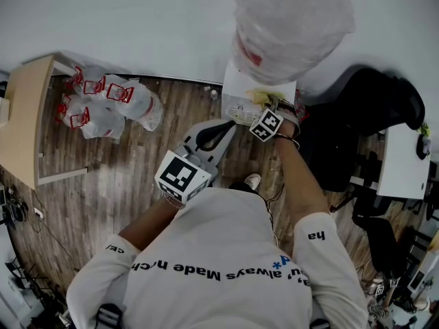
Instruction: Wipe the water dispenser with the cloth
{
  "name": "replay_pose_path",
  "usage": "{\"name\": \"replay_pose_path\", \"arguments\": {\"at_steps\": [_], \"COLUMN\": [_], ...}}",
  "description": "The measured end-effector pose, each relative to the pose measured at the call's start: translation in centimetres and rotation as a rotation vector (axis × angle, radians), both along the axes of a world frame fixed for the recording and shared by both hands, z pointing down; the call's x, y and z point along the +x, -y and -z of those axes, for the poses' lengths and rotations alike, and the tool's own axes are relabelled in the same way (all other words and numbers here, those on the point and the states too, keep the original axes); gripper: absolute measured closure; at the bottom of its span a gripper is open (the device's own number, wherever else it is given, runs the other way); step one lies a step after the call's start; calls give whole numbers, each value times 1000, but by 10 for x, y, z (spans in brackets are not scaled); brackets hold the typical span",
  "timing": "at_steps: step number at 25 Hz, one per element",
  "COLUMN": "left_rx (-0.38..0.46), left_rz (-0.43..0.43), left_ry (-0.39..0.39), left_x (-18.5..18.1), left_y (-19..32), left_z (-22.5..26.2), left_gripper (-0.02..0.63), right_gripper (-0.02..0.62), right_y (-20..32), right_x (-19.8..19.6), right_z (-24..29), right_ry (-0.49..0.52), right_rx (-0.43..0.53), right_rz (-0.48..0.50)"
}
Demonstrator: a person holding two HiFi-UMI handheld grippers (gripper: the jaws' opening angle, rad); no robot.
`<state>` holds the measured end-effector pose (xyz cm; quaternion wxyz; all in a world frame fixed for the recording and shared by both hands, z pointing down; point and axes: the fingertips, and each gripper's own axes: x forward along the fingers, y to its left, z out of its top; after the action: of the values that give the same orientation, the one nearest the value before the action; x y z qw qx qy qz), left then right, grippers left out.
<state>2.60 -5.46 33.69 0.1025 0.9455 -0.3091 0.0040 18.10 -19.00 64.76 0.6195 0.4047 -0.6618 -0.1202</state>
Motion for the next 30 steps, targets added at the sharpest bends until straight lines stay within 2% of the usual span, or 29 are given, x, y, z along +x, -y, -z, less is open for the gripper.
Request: {"name": "replay_pose_path", "arguments": {"at_steps": [12,14,17,20,25,30], "left_rx": [6,5,4,-3,-15,-18], "left_rz": [-10,-12,-13,-13,-19,-16], "left_ry": [-2,-4,-4,-3,-5,-3], "left_x": [6,8,9,10,23,24], "left_y": [-1,-1,2,4,14,12], "left_z": [1,1,0,-2,-9,-7], "left_gripper": [589,589,589,589,589,589], "right_gripper": [554,538,537,535,535,537], "right_y": [-7,-4,4,12,32,37], "right_x": [-2,3,22,48,96,122], "right_z": [-2,1,13,27,25,22], "right_ry": [6,27,76,74,31,0], "right_rx": [-28,-10,62,103,94,74], "right_rz": [17,11,-41,-82,-130,-175]}}
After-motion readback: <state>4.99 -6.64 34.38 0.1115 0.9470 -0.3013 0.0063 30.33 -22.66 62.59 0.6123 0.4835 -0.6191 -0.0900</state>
